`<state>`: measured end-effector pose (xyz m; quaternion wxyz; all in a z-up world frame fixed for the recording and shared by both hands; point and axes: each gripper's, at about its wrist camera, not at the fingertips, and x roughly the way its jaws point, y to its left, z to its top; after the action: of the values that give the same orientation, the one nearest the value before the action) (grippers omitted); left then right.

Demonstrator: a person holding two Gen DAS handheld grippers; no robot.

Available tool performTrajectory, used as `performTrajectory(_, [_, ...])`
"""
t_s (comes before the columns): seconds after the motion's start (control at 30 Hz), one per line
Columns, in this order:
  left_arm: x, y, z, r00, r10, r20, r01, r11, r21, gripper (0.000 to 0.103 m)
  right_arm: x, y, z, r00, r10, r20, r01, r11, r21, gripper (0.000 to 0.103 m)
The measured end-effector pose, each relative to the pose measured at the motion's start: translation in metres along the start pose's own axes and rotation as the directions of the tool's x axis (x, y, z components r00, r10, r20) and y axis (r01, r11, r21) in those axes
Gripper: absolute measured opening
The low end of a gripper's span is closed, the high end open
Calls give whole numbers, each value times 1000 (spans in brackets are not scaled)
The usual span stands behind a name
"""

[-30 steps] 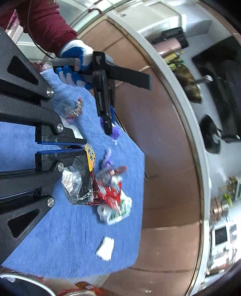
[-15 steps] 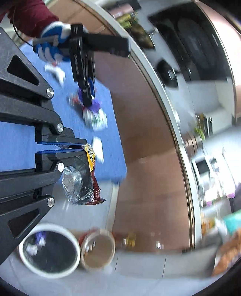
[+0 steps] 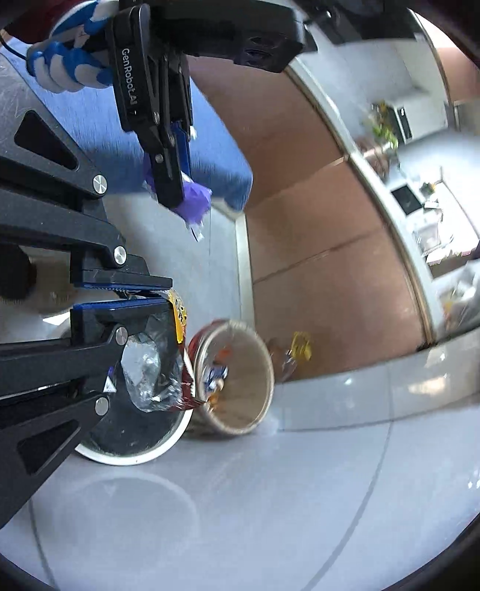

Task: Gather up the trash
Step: 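Carry both wrappers to the black bin and open both tools to drop them, then move both tools back over the table toward the red bags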

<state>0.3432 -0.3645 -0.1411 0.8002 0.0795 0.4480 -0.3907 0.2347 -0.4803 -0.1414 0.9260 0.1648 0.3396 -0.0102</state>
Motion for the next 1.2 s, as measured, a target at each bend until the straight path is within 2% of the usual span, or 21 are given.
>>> performTrajectory(0.1, [31, -1, 13, 999, -12, -34, 12, 1000, -19, 33, 18, -15, -1, 999, -34, -19, 34, 999, 14, 7])
performTrajectory(0.17, [47, -1, 15, 998, -22, -50, 20, 999, -38, 46, 26, -25, -2, 998, -63, -26, 63, 998, 20, 9])
performTrajectory(0.23, [59, -4, 20, 999, -28, -46, 26, 998, -50, 48, 32, -36, -5, 996, -88, -31, 89, 995, 38, 22])
performTrajectory(0.3, [67, -4, 25, 998, -38, -48, 35, 998, -61, 48, 31, -43, -9, 995, -99, -33, 100, 994, 51, 29])
performTrajectory(0.37, [68, -4, 26, 998, -43, -49, 39, 997, -73, 48, 31, -45, -12, 992, -117, -39, 119, 992, 52, 32])
performTrajectory(0.57, [42, 0, 22, 1000, -3, 13, 3, 998, -65, 48, 13, -33, -13, 991, -130, -11, 131, 991, 42, 46])
performTrajectory(0.77, [-20, 2, 8, 991, 67, 115, -59, 996, -74, 48, -22, -2, -11, 987, -144, 65, 142, 989, 31, 67])
performTrajectory(0.83, [-45, 0, 0, 983, 98, 155, -89, 994, -68, 48, -37, 12, -10, 984, -152, 98, 150, 988, 27, 79])
performTrajectory(0.93, [-81, -5, -15, 967, 135, 215, -126, 990, -56, 49, -59, 35, -10, 978, -156, 137, 155, 988, 14, 87])
performTrajectory(1.0, [-105, -8, -27, 952, 163, 258, -155, 986, -53, 56, -70, 49, -11, 973, -163, 161, 164, 986, 3, 91])
performTrajectory(1.17, [-164, -11, -56, 905, 231, 358, -221, 973, -69, 62, -107, 84, -14, 955, -173, 243, 183, 983, -20, 99])
performTrajectory(1.2, [-177, -11, -63, 889, 253, 382, -242, 967, -79, 63, -113, 90, -14, 951, -174, 257, 186, 982, -25, 101])
